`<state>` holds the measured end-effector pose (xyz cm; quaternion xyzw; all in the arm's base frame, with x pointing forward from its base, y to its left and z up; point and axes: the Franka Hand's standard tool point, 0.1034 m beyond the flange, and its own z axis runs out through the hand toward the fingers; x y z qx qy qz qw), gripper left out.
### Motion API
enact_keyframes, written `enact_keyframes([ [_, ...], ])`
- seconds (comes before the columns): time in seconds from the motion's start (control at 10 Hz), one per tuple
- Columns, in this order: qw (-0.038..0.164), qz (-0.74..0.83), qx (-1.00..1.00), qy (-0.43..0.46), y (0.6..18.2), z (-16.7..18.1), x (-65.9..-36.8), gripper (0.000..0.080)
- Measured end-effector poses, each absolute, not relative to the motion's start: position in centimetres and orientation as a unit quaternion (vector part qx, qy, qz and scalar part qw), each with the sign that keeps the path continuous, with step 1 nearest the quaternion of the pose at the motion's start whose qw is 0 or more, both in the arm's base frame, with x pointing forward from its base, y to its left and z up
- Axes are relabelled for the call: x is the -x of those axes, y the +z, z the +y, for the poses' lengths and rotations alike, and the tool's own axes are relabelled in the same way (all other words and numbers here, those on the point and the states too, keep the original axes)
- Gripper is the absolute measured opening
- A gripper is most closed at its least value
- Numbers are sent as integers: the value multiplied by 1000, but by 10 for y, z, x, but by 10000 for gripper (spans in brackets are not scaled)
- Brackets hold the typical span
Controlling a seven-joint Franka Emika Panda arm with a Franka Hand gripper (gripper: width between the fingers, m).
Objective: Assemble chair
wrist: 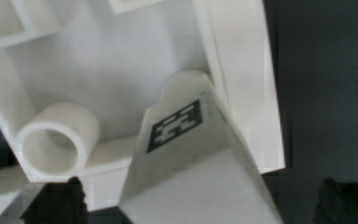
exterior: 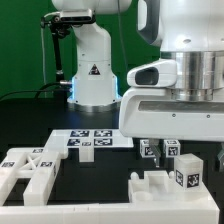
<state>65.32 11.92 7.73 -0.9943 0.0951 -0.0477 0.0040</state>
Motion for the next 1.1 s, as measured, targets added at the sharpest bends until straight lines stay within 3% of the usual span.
enact_keyframes([
  [0.4,-9,-40,998,-48,77,117,-654,649],
  [0.6,-9,-40,998,-48,77,117,-654,390],
  [0.7,-9,-40,998,-48,77,117,-654,390],
  [0.8,-8,-35,998,-48,77,117,-654,284],
  [1.1,-5,19,999,-48,77,117,-653,285],
])
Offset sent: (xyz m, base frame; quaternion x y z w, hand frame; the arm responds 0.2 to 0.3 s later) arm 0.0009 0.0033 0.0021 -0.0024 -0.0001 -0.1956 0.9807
